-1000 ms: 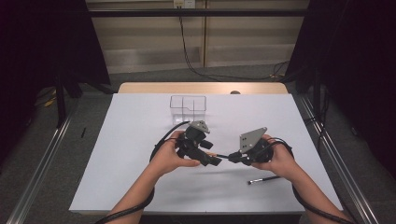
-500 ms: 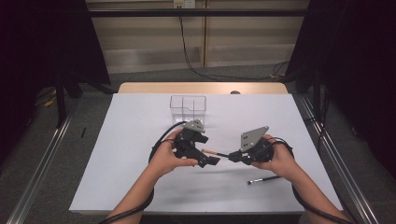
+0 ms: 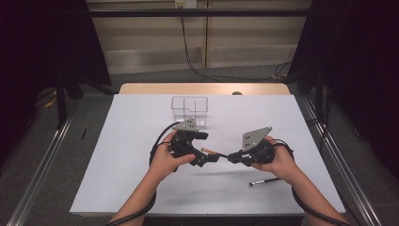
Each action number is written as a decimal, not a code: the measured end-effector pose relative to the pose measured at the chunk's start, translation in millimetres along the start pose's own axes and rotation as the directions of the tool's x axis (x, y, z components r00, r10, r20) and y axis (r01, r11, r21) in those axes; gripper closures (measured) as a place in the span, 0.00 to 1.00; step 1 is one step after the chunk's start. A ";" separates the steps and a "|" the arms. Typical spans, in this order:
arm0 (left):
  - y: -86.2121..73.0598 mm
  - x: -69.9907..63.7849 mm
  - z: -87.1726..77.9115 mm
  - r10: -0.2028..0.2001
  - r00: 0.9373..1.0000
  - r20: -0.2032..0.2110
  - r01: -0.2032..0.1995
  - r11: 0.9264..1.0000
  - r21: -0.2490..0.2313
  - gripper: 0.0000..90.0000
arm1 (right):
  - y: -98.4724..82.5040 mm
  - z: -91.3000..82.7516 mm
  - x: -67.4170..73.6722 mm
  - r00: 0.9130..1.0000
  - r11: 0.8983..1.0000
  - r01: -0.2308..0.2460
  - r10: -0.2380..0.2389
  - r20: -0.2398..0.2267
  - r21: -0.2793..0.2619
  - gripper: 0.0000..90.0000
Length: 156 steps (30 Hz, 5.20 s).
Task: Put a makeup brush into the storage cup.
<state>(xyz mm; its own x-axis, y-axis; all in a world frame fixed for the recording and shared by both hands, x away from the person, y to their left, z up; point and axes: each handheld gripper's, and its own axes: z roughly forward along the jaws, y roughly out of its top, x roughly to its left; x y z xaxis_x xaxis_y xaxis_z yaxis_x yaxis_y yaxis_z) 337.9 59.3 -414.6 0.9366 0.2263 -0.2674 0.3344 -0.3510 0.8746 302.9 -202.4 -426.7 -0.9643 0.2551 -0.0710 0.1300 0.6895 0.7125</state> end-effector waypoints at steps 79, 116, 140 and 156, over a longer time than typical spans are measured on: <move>-1.1 -3.5 4.0 -0.080 0.997 -0.021 0.071 0.956 -0.283 0.93 | 7.4 7.9 2.6 0.953 0.885 -0.265 0.301 0.038 -0.383 0.94; 3.8 -6.0 -5.3 -0.042 0.996 -0.078 0.016 0.951 -0.308 0.92 | 2.3 1.9 -0.1 0.933 0.823 -0.321 0.361 -0.004 -0.468 0.26; 4.2 -4.3 -11.2 -0.025 0.993 -0.117 -0.012 0.954 -0.300 0.92 | -35.5 -29.8 4.7 0.911 0.817 -0.326 0.405 0.071 -0.476 0.05; 4.3 0.3 -17.8 -0.018 0.989 -0.150 -0.027 0.956 -0.292 0.92 | -51.6 -39.4 8.0 0.910 0.826 -0.319 0.404 0.095 -0.465 0.02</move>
<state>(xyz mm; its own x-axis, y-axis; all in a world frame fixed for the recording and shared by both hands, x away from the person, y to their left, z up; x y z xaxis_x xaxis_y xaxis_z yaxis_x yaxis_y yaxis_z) 337.7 74.1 -403.6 0.9044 0.3661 -0.2191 0.2638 -0.0763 0.9615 279.4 -262.6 -436.5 -0.8028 0.5751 0.1575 0.3074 0.1729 0.9357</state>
